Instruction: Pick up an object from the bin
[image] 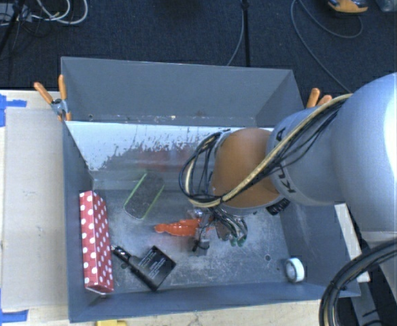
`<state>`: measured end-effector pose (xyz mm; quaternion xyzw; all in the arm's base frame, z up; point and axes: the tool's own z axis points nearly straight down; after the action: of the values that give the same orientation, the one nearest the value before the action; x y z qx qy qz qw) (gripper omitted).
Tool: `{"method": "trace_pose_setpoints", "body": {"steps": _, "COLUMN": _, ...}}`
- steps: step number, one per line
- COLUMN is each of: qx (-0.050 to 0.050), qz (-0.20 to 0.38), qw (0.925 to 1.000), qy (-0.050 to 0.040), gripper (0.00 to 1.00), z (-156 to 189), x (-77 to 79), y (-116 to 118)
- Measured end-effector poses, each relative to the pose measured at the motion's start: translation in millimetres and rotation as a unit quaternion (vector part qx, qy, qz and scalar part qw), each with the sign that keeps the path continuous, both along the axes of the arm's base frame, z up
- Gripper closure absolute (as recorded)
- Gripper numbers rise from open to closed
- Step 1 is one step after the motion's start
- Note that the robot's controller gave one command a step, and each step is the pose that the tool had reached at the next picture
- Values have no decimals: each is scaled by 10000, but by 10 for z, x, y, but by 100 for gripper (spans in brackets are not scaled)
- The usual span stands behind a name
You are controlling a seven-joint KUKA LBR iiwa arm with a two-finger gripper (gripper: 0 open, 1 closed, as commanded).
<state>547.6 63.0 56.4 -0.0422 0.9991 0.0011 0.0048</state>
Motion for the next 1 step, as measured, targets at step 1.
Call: {"method": "trace_pose_setpoints", "body": {"steps": 1, "qx": -10, "qz": 31, "qw": 10000, "qy": 47, "gripper": 100, "z": 54, "x": -26, "y": -13}}
